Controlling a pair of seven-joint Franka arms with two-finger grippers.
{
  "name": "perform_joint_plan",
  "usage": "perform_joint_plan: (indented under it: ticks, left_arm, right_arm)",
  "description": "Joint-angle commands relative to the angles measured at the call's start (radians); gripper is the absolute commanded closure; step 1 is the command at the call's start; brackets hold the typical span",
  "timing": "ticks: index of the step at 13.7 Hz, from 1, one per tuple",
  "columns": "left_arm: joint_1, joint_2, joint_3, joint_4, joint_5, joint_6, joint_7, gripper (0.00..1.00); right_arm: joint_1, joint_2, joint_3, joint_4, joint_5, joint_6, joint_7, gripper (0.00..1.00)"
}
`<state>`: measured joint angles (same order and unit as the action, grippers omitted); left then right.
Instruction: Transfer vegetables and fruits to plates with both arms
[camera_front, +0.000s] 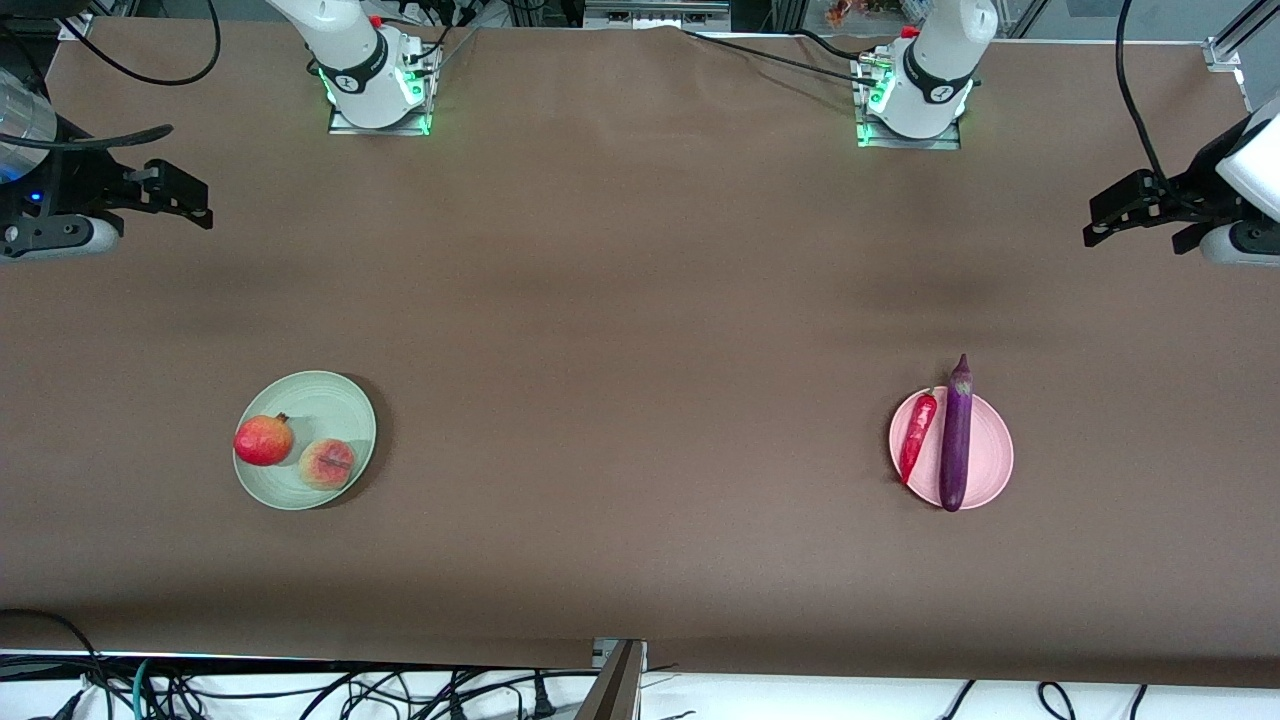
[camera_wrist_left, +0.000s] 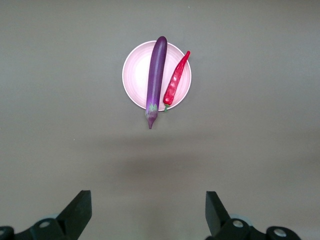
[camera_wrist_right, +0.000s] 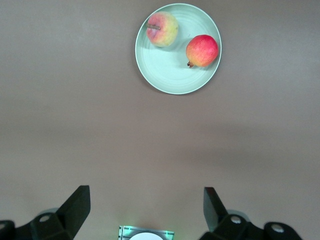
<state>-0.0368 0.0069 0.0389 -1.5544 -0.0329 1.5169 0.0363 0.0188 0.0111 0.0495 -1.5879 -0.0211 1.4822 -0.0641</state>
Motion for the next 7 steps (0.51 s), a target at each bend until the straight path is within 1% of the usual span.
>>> perform_joint_plan:
  ticks: [1, 2, 5, 7]
  left_arm:
    - [0.005, -0.008, 0.007, 0.034, 0.01, 0.003, 0.024, 0.0]
    - [0.005, 0.01, 0.006, 0.048, 0.014, 0.003, 0.024, 0.0]
    - [0.005, 0.012, 0.001, 0.051, 0.011, 0.002, 0.02, 0.0]
    - [0.003, 0.013, -0.004, 0.054, 0.011, 0.002, 0.019, 0.0]
  right_arm:
    - [-0.022, -0.017, 0.046, -0.02, -0.028, -0.008, -0.011, 0.0]
    - [-0.02, 0.0, 0.044, 0.0, -0.028, -0.008, -0.013, 0.0]
    - [-0.02, 0.033, 0.04, 0.042, -0.033, -0.02, -0.014, 0.0]
    - [-0.02, 0.04, 0.04, 0.043, -0.033, -0.02, -0.014, 0.0]
